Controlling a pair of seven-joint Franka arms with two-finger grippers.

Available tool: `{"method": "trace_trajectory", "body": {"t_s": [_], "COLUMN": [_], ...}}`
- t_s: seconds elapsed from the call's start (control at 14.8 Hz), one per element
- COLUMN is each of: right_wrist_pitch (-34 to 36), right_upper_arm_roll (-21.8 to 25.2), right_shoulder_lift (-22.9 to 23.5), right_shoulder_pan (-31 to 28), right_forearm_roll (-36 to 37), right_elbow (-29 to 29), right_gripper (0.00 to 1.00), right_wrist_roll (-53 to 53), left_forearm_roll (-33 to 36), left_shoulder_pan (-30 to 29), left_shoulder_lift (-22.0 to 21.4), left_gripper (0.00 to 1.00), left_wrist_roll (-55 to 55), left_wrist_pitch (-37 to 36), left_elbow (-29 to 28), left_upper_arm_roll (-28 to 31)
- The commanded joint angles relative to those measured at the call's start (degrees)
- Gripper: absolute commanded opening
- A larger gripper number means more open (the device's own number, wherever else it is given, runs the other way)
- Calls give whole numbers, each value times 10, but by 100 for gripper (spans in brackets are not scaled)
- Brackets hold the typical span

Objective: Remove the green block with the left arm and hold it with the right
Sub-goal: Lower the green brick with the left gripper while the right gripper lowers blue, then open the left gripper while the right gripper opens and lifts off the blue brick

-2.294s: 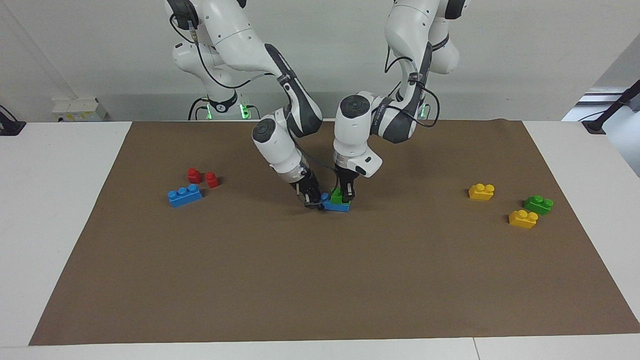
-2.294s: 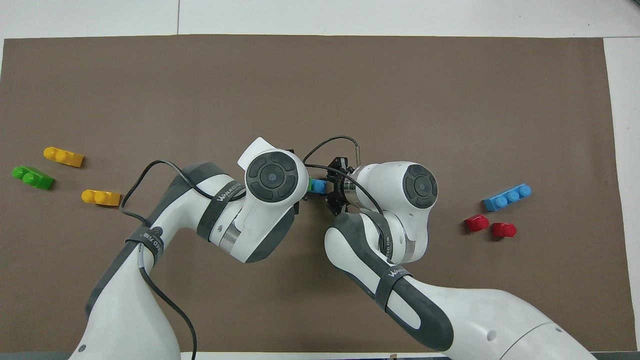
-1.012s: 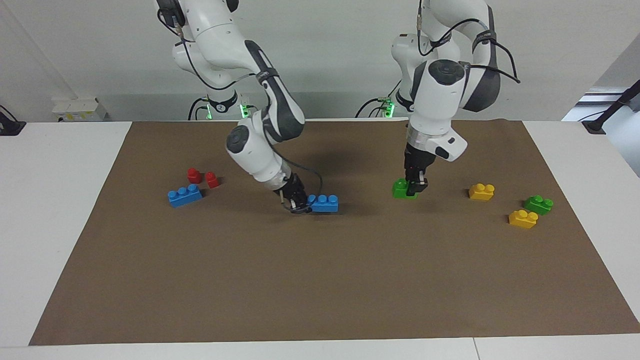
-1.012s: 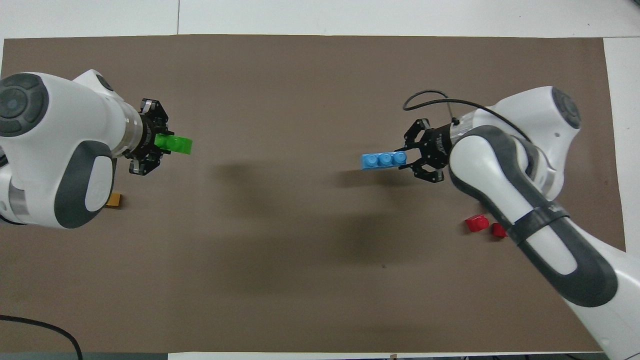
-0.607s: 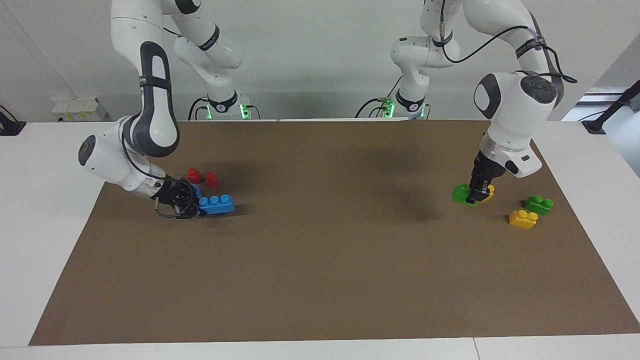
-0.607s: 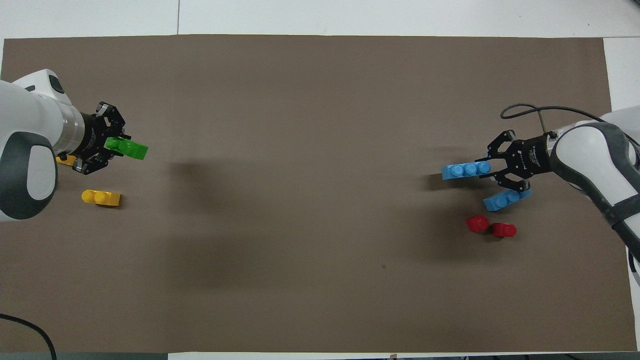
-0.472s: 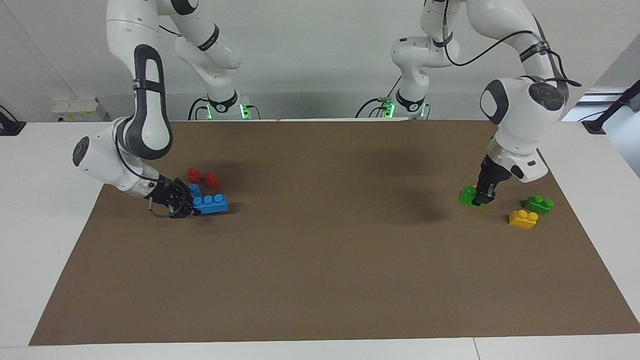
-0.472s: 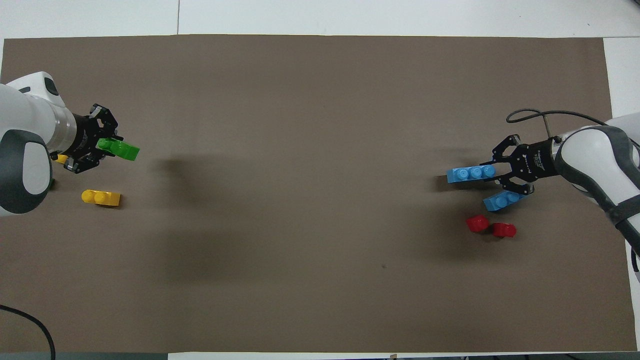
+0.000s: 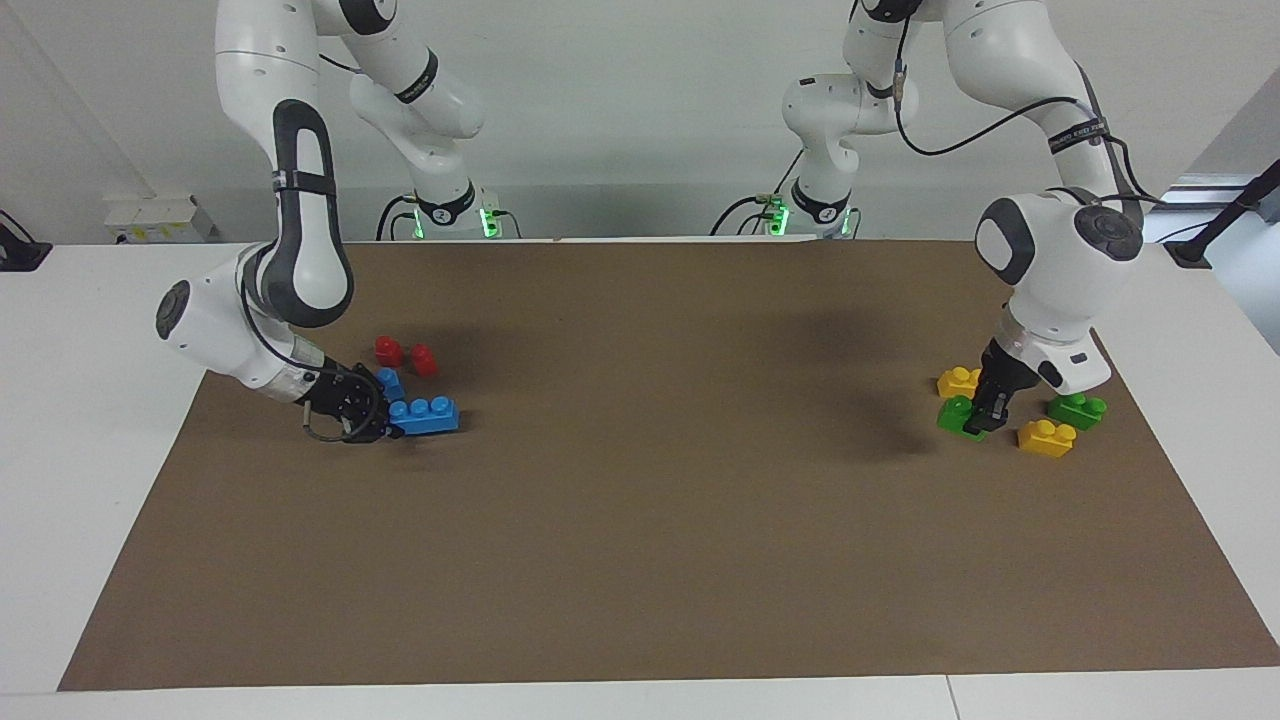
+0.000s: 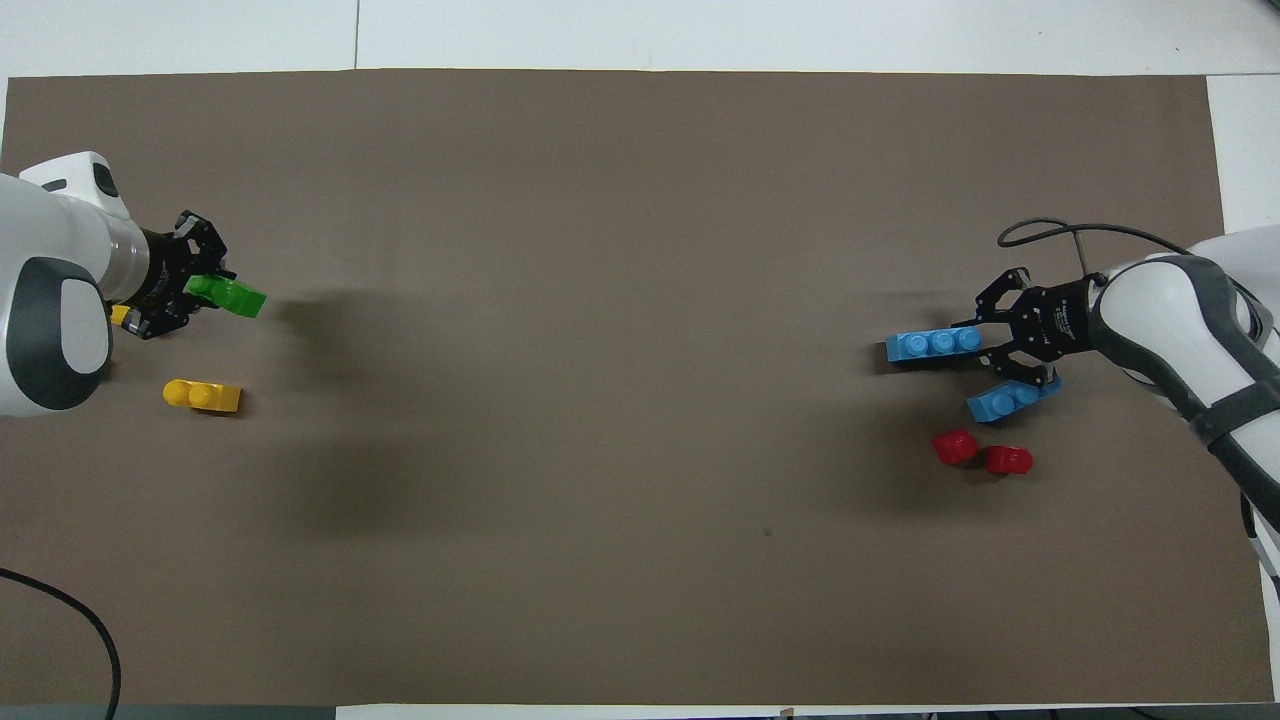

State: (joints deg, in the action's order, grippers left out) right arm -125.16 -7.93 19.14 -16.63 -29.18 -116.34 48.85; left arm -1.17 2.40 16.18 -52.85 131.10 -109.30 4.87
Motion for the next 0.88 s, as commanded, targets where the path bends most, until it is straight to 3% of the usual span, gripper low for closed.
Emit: {"method": "trace_trajectory", "body": {"t_s": [0.0,0.2,0.34,0.4,0.47,0.67,0.74,0.81], "right_wrist_pitch": [-22,-25,-25,-18,-14,31,48,58], "right_upper_arm_roll": [-6,-5,-6,-6,-6,-5,-5,-5], "right_shoulder_lift": [12,12,12,12,10,5,-4,-16], "right_shoulder_pan": [3,6,6,5,5,6,6,7], "right_forearm_roll": [7,7,6,7,7,7,9,11], "right_elbow": [7,5,6,9,12,40,50,53], "right_gripper": [0,2,69,88,100,100,100,100], "right_wrist_roll": [-3,-2,0,2,2,6,8,8], "left_forearm_roll": [-3,-3,-3,-3,-3,-3,-3,-3], "left_shoulder_pan": [-11,-13,-13,-13,-13,-12,-9,-8], "left_shoulder_lift": [26,43,54,57,59,60,60,59], "left_gripper": [0,0,0,0,0,0,92,100], "left_wrist_roll": [20,19,19,19,19,34,46,53], "left_wrist_pitch": [20,29,41,43,48,59,59,59], "left_elbow": [13,13,13,13,13,13,13,13], "left_upper_arm_roll": [-4,-4,-4,-4,-4,-5,-4,-4]}}
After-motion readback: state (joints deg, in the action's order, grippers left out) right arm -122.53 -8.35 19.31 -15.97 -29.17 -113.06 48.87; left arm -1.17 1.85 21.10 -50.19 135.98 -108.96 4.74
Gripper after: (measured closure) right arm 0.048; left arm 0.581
